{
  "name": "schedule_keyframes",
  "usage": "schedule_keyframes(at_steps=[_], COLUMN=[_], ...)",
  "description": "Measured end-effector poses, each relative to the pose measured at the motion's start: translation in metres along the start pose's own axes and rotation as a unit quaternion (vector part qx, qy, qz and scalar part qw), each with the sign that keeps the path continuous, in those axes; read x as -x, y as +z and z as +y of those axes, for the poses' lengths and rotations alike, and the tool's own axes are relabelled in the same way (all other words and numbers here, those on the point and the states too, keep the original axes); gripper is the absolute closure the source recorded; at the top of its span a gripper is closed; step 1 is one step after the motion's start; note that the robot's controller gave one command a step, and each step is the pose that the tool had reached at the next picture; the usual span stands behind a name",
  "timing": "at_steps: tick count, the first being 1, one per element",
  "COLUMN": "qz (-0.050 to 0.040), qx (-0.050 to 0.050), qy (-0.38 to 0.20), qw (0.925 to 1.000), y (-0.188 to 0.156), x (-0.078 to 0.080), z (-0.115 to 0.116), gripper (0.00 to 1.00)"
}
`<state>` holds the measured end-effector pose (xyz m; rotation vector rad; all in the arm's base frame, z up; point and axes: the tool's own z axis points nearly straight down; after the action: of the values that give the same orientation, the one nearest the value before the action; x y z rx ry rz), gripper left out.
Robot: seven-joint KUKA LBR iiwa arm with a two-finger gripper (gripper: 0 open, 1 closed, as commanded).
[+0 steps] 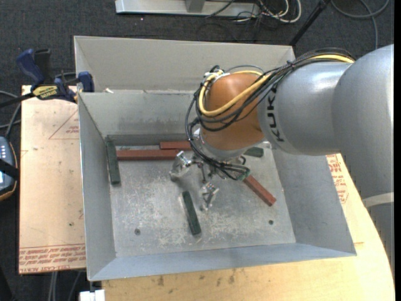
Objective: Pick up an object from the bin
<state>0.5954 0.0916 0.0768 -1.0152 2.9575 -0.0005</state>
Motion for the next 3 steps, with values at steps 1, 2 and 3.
schedule_keyframes(at_steps=[1, 2, 3], qz=[-0.0001, -0.0078, -0.0077], qx=[0.000, -0.006, -0.006], qy=[0.000, -0.221, -0.221], qw=[1.0000, 0.9752, 0.9752], y=[0.000, -0.004, -0.004], x=[0.000, -0.030, -0.030], z=[0.000, 0.033, 0.033], gripper=[0.00, 1.00, 1.00])
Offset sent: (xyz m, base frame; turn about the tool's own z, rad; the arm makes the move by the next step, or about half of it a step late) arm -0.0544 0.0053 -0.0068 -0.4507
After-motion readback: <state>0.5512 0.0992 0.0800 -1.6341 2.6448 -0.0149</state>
